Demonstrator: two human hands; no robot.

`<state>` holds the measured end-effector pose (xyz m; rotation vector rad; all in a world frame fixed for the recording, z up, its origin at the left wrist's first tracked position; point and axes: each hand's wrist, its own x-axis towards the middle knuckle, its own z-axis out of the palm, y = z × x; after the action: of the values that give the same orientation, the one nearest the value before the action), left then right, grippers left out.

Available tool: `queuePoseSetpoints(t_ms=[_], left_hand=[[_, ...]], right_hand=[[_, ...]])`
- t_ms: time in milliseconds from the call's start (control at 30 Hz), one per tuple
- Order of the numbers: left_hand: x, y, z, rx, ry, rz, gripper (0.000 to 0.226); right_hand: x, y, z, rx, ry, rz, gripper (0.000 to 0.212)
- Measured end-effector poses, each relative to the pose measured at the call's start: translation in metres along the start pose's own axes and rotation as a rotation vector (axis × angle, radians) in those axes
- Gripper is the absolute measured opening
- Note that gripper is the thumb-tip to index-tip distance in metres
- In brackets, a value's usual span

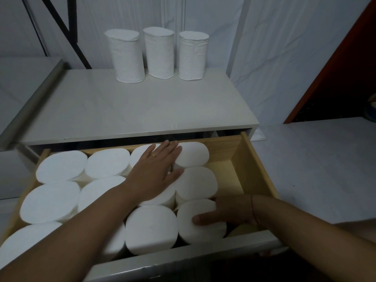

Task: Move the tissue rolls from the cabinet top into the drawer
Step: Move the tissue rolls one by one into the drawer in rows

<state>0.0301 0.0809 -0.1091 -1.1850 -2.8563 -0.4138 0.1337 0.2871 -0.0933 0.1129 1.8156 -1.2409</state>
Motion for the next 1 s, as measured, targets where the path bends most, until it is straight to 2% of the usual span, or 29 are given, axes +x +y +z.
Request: queuePoseSetpoints(t_ms=[167,267,400,500,567,733,867,1000], left_hand=[[-0.001,0.001,0.000,0.004,0.000,-0.006,0.069],[-0.001,0.003,-0.002,0.002,-0.009,-0.008,0.069],[-0.001,0.005,-0.005,0.001,0.029,0.003,0.068],[0.007,0.007,-0.009,0.054,0.067,0.041,0.061],[0.014,0.011,-0.011,0.071,0.076,0.064,0.062],[0.027,0.015,-0.006,0.041,0.008,0.114,0.065],[0.026,0.013,0.002,0.005,-0.037,0.102,0.066],[0.025,0.011,0.005,-0.014,-0.030,0.100,0.067]], right_hand=[[-0.002,0.001,-0.002,0.031,-0.020,0.031,0.042],[-0.007,-0.004,-0.009,-0.060,-0.018,0.058,0.037],[-0.022,-0.033,-0.039,-0.548,0.261,0.066,0.055],[-0.037,-0.066,-0.063,-0.665,0.534,-0.089,0.049],[-0.038,-0.090,-0.076,-0.597,0.677,-0.219,0.049],[-0.001,-0.139,-0.105,-0.191,0.927,-0.511,0.054],[0.039,-0.163,-0.144,-0.019,1.031,-0.572,0.067],[0.072,-0.179,-0.190,0.051,1.121,-0.567,0.079]])
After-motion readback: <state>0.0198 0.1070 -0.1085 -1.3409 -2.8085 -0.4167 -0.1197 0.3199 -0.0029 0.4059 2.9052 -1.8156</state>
